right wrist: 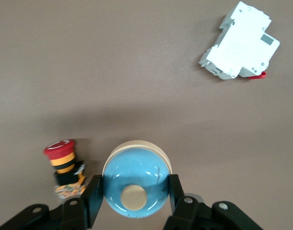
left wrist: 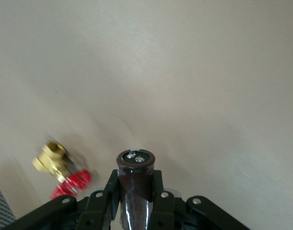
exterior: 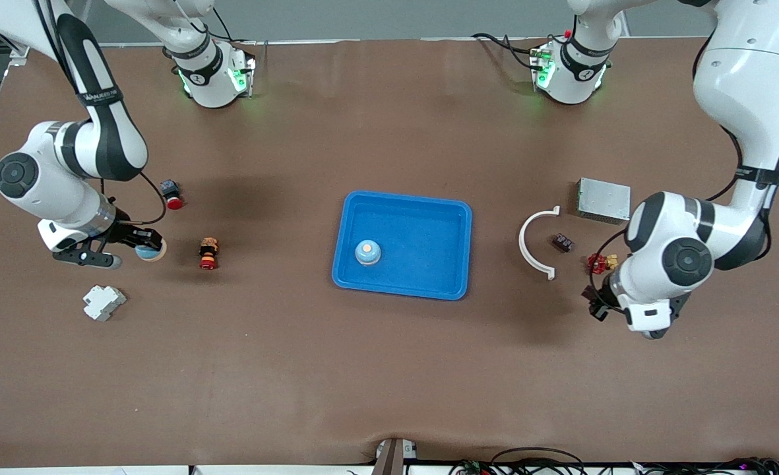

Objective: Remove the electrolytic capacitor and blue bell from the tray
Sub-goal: 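Set the capacitor by the valve while the right gripper sets the bell down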

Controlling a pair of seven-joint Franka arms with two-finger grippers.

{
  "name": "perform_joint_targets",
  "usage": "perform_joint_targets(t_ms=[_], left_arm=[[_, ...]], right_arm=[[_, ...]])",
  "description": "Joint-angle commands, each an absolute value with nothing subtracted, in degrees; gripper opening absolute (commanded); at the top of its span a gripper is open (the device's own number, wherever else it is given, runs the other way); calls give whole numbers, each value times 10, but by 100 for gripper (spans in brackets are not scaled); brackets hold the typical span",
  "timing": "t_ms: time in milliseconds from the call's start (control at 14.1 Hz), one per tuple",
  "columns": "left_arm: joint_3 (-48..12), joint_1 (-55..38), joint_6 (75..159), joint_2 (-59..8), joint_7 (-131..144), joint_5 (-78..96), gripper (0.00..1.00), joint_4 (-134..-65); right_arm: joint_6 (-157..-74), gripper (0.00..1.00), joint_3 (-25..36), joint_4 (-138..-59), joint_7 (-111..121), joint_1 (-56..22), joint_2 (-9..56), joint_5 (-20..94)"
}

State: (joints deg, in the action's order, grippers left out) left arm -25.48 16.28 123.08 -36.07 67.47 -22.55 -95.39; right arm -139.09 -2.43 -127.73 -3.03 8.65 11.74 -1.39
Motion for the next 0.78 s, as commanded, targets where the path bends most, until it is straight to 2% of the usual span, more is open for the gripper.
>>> perform_joint_targets(t_ms=[0, 283, 708], left_arm=[[-260, 196, 1224, -334, 620, -238, 0, -994], [-260, 269, 1229, -341, 471, -275, 0, -1011], [-260, 291, 1244, -343, 287, -277, 0, -1033]], right_arm=[[-1412, 0, -35, -1283, -16, 105, 130, -12], [-1453, 0, -36, -1283, -14, 123, 179, -11], [-1481, 0, -36, -1283, -14, 128, 207, -11]])
